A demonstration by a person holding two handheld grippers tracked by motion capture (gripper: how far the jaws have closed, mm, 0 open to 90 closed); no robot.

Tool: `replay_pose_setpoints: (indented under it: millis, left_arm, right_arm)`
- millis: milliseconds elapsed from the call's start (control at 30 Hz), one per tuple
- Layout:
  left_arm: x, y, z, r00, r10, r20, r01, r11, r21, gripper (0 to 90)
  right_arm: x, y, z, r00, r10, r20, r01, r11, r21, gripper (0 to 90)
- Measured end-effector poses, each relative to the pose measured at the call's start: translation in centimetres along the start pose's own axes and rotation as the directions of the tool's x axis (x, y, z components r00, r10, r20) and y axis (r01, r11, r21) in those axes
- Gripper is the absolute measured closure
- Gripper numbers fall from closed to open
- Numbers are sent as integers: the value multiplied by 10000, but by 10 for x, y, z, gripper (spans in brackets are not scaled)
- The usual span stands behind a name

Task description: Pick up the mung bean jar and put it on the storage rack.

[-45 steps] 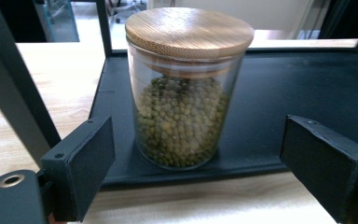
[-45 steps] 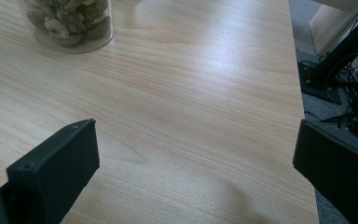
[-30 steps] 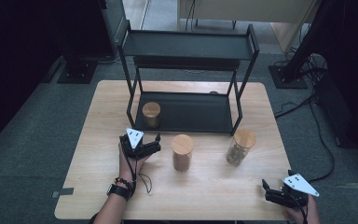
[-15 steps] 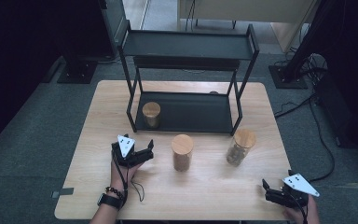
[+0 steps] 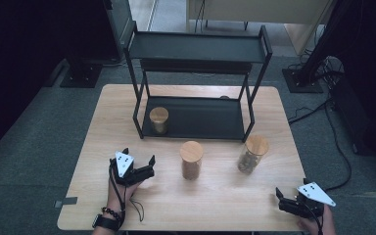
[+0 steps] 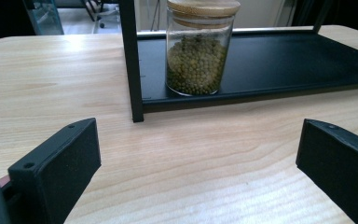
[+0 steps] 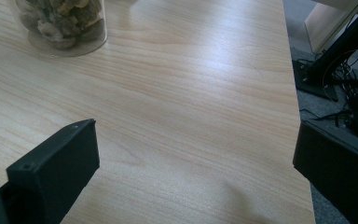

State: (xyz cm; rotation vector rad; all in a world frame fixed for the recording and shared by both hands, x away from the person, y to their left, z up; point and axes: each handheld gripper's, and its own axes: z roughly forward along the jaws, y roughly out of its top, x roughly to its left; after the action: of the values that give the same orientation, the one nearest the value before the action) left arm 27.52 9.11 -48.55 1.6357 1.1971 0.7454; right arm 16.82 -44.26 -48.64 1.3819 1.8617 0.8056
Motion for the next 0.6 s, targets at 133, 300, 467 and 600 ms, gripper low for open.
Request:
replay_pose_setpoints:
  millis: [133, 300, 467, 600]
  left_arm:
    - [1, -2, -5, 10000, 81, 15, -81, 10000, -14, 0]
    - [4, -4, -12, 9999, 146, -8, -146, 9999, -3, 0]
    - [9, -7, -21, 9999, 76, -143, -76, 10000, -51, 0]
    - [11, -10, -29, 9997, 143, -213, -144, 9999, -56, 0]
  right_arm:
    - [0, 0, 0, 10000, 11, 34, -11, 10000, 1, 0]
    - [0, 0, 0, 10000, -2, 53, 2, 10000, 5, 0]
    - [0, 0, -1, 9999, 123, 47, -123, 9999, -60, 0]
    - [0, 0, -1, 9999, 127, 57, -127, 9999, -58, 0]
